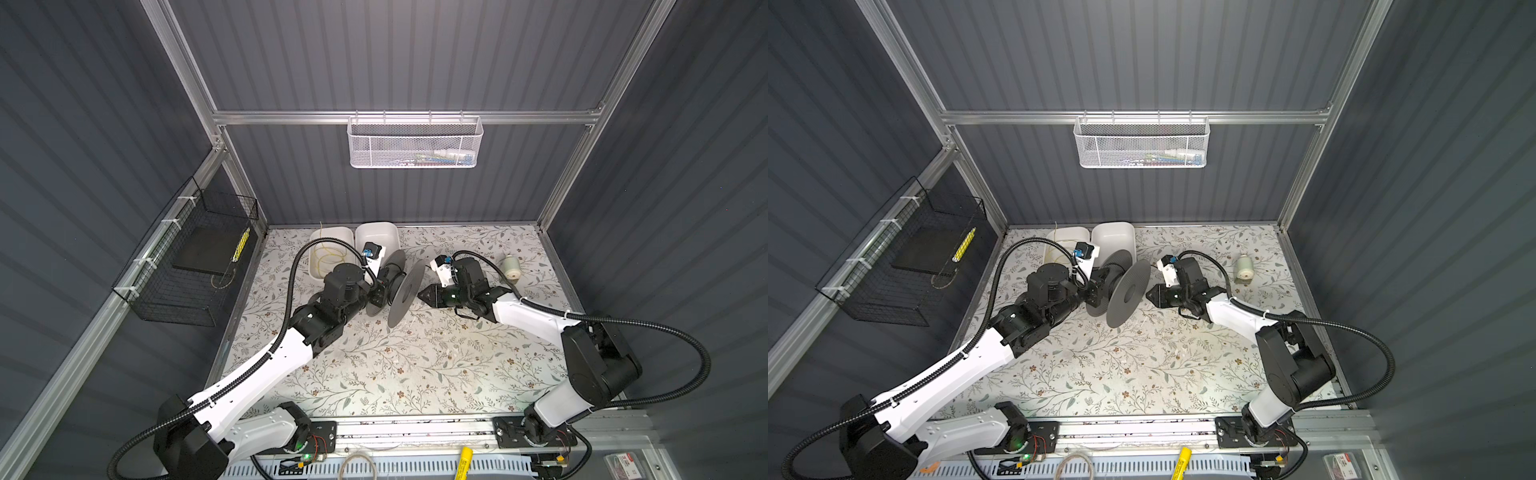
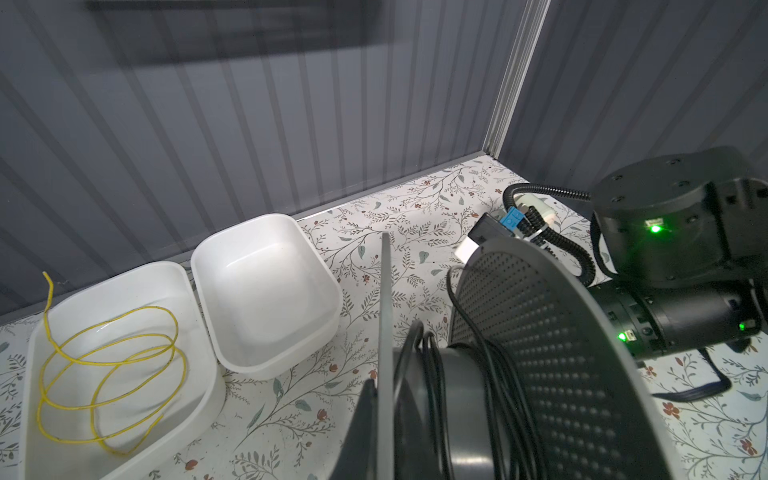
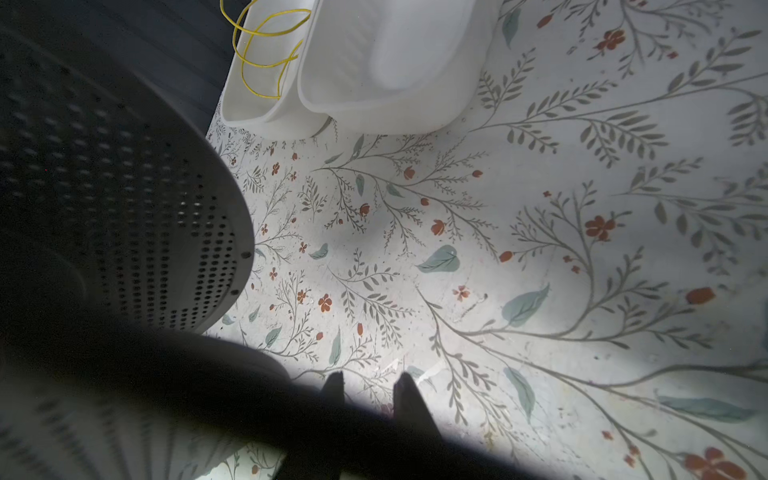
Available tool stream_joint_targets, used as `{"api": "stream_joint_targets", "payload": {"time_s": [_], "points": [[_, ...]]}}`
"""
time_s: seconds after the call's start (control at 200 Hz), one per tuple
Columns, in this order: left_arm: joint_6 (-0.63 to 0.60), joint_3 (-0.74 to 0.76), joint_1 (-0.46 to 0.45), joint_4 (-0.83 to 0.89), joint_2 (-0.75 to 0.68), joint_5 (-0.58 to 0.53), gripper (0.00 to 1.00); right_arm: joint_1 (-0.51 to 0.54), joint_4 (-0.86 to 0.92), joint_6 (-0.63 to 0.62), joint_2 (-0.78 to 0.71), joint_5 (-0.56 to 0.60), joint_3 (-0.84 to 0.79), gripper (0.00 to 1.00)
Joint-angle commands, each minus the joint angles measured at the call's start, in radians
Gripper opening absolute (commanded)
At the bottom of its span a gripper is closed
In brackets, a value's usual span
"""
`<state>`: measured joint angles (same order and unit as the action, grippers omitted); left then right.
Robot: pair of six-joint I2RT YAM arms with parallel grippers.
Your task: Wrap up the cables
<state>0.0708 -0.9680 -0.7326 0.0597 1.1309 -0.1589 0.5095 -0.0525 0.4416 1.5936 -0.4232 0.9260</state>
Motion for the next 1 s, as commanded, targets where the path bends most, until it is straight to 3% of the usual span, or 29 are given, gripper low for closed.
{"api": "stream_joint_targets", "payload": {"time_s": [0.0, 0.365, 0.645, 0.845, 0.995], "points": [[-0.004, -0.057, -0.007, -0.054, -0.006, 0.016, 0.0, -0.003, 0.006, -0.005, -0.005, 0.01, -0.02, 0.26], [0.079, 0.016, -0.006, -0.11, 0.061, 0.073, 0.0, -0.022, 0.104, 0.024, -0.179, 0.008, -0.108, 0.32], [0.134, 0.077, -0.006, -0.144, 0.092, 0.113, 0.0, -0.098, 0.276, 0.014, -0.342, 0.095, -0.168, 0.38], [0.227, 0.139, 0.001, -0.252, 0.116, 0.233, 0.0, -0.192, 0.388, 0.032, -0.545, 0.171, -0.155, 0.44], [0.313, 0.187, 0.021, -0.356, 0.137, 0.329, 0.0, -0.218, 0.375, 0.029, -0.549, 0.178, -0.131, 0.48]]}}
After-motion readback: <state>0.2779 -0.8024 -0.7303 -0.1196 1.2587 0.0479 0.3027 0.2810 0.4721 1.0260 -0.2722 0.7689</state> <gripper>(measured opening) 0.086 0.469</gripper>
